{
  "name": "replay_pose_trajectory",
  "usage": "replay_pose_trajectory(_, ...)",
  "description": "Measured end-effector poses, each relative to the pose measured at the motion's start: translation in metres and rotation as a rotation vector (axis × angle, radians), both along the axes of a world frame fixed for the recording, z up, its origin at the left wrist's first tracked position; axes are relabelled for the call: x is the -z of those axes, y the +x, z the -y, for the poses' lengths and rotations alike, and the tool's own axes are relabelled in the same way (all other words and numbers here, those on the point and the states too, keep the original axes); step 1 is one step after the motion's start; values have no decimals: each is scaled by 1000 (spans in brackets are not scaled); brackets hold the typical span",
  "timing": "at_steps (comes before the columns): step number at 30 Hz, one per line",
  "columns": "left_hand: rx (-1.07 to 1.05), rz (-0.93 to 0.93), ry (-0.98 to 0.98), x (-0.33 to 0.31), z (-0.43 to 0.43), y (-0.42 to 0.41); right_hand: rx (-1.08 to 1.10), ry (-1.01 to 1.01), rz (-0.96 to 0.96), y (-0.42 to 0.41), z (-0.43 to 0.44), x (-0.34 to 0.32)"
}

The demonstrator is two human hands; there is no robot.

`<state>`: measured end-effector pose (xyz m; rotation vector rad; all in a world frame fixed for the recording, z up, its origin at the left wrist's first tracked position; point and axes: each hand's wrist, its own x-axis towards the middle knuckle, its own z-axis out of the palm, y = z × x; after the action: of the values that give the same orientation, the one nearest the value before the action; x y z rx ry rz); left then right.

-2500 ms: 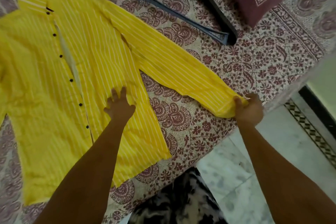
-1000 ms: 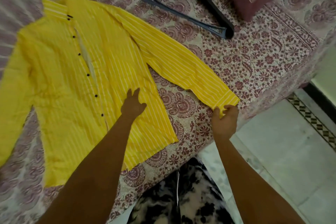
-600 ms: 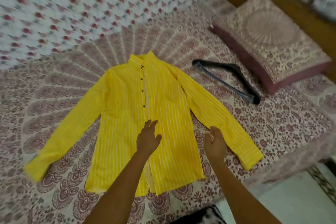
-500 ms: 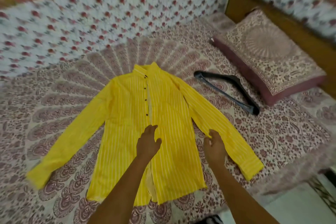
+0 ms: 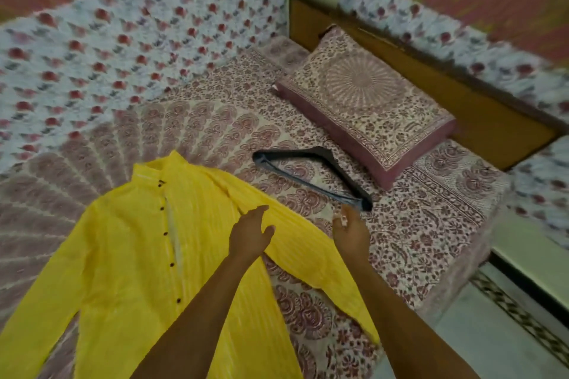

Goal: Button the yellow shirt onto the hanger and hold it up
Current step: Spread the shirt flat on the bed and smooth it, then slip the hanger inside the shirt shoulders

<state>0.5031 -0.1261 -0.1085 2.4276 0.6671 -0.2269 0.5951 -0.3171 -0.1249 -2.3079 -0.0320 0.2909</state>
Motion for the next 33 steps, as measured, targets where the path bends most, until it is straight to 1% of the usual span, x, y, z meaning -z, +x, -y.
replay_pose_trajectory(5, 99, -64, 32, 26, 5, 125, 12, -69, -4, 94, 7, 40)
replay_pose_trajectory(8, 139, -108, 40, 48, -5, 178, 31, -111, -28, 134, 3, 70)
replay_pose_trajectory(11, 166, -142, 131, 77, -23, 219, -58, -254, 10, 166, -3, 104)
replay_pose_trajectory(14, 146, -143, 195, 107, -38, 251, -59, -369, 3, 197, -7, 141)
replay_pose_trajectory(17, 140, -129, 289, 126, -50, 264, -76, -388, 4, 205, -11, 158)
replay_pose_trajectory(20, 158, -239, 444, 149, -59, 278, -103, -440, 53, 205, -15, 176)
replay_pose_trajectory(22, 137, -276, 467, 158, -63, 286, -97, -428, 106, 201, -16, 181)
replay_pose_trajectory(24, 133, -268, 485, 164, -65, 293, -75, -388, 148, 202, -14, 182)
replay_pose_trajectory(25, 138, -267, 501, 166, -65, 295, -85, -381, 133, 203, -14, 182)
replay_pose_trajectory(29, 91, -249, 509, 155, -67, 286, -131, -391, 118, 194, -9, 173)
replay_pose_trajectory(33, 119, -224, 549, 131, -73, 243, -124, -311, 145, 159, -13, 161)
